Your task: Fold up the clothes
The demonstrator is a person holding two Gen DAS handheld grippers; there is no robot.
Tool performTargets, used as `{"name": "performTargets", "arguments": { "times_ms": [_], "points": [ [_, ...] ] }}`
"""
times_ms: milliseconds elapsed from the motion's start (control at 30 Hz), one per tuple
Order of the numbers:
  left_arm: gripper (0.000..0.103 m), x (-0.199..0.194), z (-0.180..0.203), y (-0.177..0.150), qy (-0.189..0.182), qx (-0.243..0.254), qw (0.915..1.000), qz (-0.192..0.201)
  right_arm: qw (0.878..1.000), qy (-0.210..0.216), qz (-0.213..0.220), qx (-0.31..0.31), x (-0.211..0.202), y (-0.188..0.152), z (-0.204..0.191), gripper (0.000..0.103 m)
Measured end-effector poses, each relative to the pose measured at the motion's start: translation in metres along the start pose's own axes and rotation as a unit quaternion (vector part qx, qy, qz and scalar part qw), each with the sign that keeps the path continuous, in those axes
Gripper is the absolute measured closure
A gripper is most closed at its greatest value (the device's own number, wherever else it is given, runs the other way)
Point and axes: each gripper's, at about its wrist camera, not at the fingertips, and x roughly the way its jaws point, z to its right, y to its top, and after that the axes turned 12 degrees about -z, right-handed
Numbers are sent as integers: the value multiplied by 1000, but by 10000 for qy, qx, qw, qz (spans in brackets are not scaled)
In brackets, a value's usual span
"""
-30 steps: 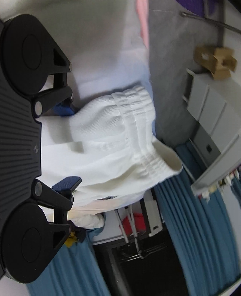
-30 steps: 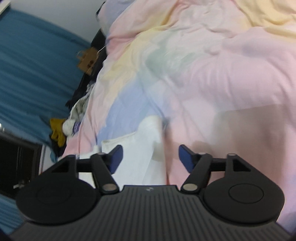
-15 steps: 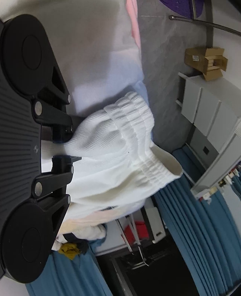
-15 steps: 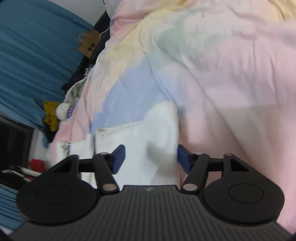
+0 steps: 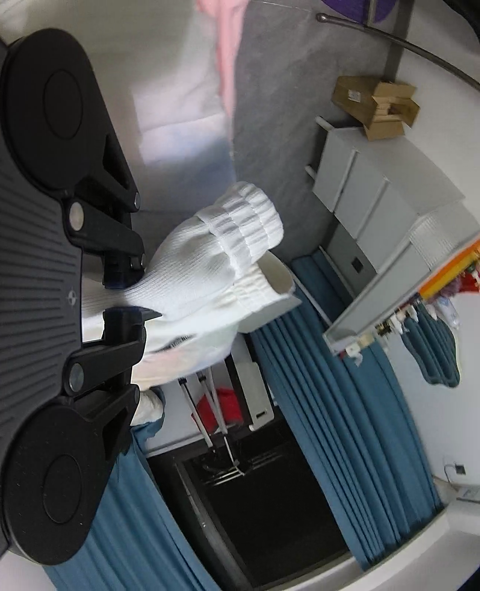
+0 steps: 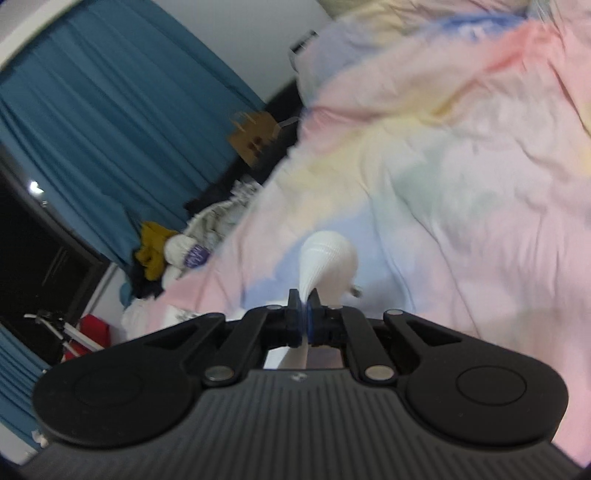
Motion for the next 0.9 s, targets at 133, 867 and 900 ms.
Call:
{"name": "performTargets", "arguments": {
  "times_ms": [133, 867, 900],
  "points": [
    [95, 3, 28, 33, -124, 37, 9998, -165, 9994, 237, 25, -245, 10, 17, -43, 98],
    [91, 326, 109, 173, 1648, 437, 9821, -805, 9545, -553, -401, -2904, 362, -36, -284, 97],
    [91, 322, 110, 170, 1593, 509, 9827, -795, 9514, -537, -362, -3010, 365, -39, -283, 96]
  ]
}}
